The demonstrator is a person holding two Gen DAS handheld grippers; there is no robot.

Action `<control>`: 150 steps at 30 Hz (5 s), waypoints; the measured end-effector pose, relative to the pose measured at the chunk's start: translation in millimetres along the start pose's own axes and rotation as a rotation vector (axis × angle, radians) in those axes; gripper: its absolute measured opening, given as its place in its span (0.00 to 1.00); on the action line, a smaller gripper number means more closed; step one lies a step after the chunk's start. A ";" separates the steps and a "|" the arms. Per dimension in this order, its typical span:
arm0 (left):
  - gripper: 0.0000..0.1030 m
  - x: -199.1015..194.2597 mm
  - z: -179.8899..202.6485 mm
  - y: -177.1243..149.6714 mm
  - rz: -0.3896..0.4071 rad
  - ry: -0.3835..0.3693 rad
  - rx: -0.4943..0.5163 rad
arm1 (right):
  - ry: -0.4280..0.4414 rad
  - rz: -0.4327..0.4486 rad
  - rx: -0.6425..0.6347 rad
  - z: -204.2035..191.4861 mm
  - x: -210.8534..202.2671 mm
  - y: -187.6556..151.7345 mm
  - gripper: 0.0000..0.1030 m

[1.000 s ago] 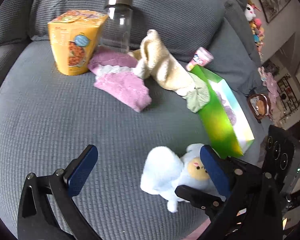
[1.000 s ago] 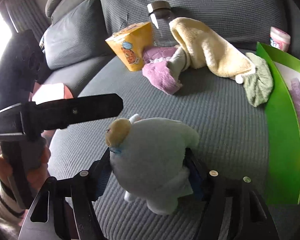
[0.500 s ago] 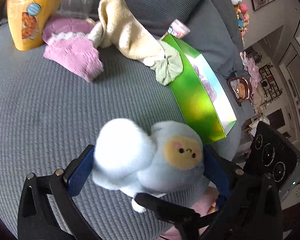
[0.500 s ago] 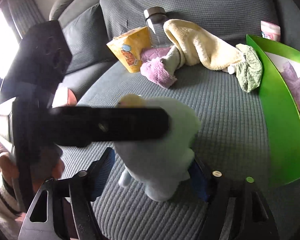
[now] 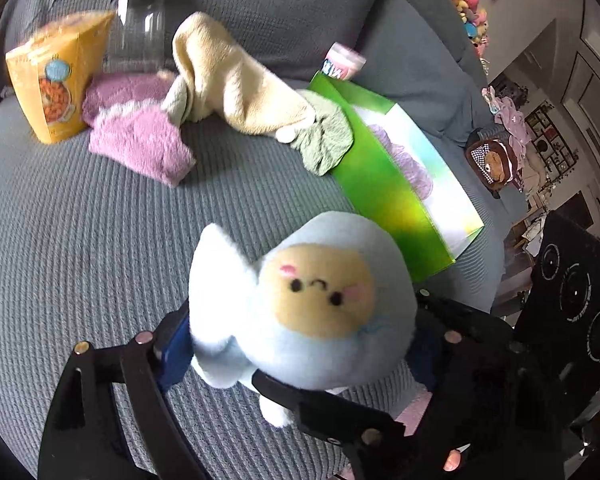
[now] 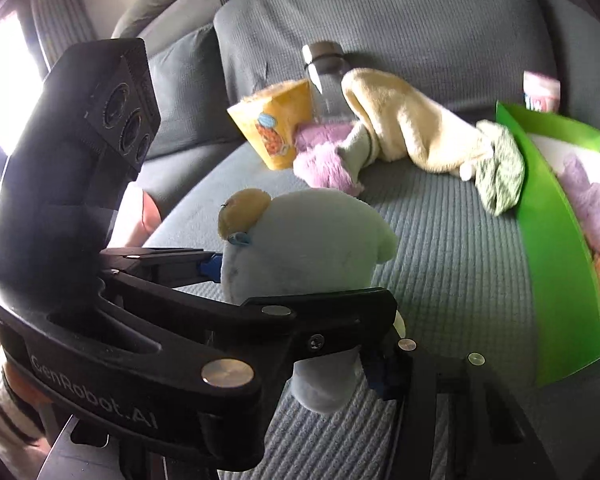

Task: Organize soft objects
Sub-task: 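Carry the plush toy into the green box and open the right gripper, then move the open right gripper back toward the pink cloth, then grasp the pink-and-white cloth with the right gripper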

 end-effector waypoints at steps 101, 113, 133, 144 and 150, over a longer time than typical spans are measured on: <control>0.99 -55.2 -71.4 17.0 0.137 0.270 -0.095 | -0.080 0.068 0.057 31.2 -39.2 25.7 0.73; 0.99 -64.7 -136.9 -0.6 0.128 0.269 -0.239 | -0.054 -0.017 0.000 4.2 51.6 44.8 0.73; 0.99 -55.1 -157.9 7.0 0.112 0.221 -0.257 | -0.030 -0.069 0.080 18.6 136.5 84.6 0.12; 0.99 -45.6 -124.7 7.7 0.086 0.139 -0.213 | 0.130 -0.131 -0.027 -17.4 47.6 22.6 0.11; 0.99 -22.8 -89.0 1.5 0.030 0.100 -0.152 | 0.042 -0.158 -0.029 4.7 5.2 -7.2 0.11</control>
Point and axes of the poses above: each gripper's, at about its wrist camera, not at the fingertips, and x roughly the way its jaws point, z to its right, y to its top, the point moved 4 cm from there along x, roughly the way its jaws point, and after that the axes turned 1 degree about z, right-handed, at the moved point
